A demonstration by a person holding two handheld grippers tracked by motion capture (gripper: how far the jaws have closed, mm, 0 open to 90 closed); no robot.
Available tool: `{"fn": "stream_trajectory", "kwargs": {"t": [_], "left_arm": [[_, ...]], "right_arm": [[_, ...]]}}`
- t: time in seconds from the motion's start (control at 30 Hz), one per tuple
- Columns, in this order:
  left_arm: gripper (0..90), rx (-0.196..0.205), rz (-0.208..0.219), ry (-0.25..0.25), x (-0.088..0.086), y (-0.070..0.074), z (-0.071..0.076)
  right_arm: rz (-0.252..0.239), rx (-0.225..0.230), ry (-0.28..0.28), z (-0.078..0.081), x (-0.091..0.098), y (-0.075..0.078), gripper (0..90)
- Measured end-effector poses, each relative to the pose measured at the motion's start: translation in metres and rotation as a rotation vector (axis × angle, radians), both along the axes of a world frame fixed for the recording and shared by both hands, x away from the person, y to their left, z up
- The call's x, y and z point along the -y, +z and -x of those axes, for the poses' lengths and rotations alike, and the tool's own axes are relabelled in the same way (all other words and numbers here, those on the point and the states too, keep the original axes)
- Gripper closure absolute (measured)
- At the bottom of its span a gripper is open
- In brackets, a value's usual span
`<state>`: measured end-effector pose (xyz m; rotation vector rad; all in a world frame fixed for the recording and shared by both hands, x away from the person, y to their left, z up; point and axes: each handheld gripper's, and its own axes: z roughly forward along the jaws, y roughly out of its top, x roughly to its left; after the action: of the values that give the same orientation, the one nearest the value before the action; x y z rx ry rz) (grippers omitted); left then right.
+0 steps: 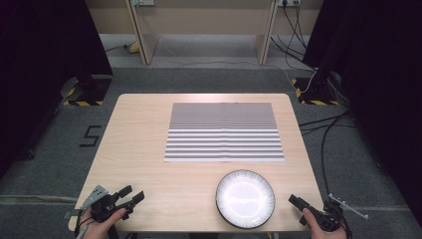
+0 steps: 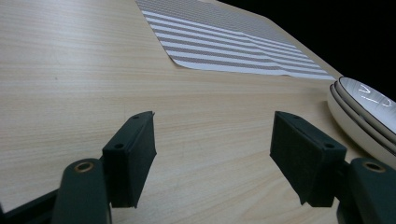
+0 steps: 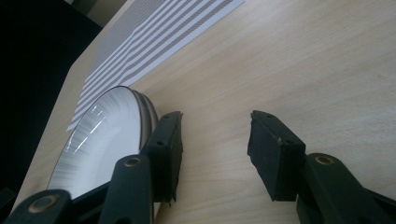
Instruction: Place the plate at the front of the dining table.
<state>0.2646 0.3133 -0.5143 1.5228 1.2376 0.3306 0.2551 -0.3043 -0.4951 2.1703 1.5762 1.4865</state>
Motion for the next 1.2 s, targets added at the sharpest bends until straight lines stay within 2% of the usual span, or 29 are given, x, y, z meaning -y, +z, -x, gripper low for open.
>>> {"fn": "stream_trajectory", "kwargs": {"t": [0.3,0.47,0.57,0.73,0.9,1.2], "left_arm": [[30.8,0.006,-0.014,-0.022,0.006,0.002,0.002],[30.8,0.004,-0.012,-0.043,0.009,0.002,0.001],[30.9,0.009,-0.007,-0.055,0.011,0.006,0.001],[31.0,0.026,-0.013,-0.077,0.016,0.014,0.001],[31.0,0.021,-0.018,-0.118,0.029,0.018,-0.003],[32.4,-0.021,0.027,-0.237,0.058,0.021,-0.01]], "right_arm": [[0.048,-0.005,0.082,-0.001,-0.011,0.017,63.6],[0.062,-0.028,0.118,-0.003,-0.016,0.025,69.4],[0.052,-0.046,0.145,-0.006,-0.02,0.029,71.1],[0.083,-0.079,0.209,-0.013,-0.031,0.034,73.0],[0.109,-0.099,0.244,-0.02,-0.039,0.033,73.8],[0.181,-0.135,0.267,-0.025,-0.053,0.032,81.1]]}}
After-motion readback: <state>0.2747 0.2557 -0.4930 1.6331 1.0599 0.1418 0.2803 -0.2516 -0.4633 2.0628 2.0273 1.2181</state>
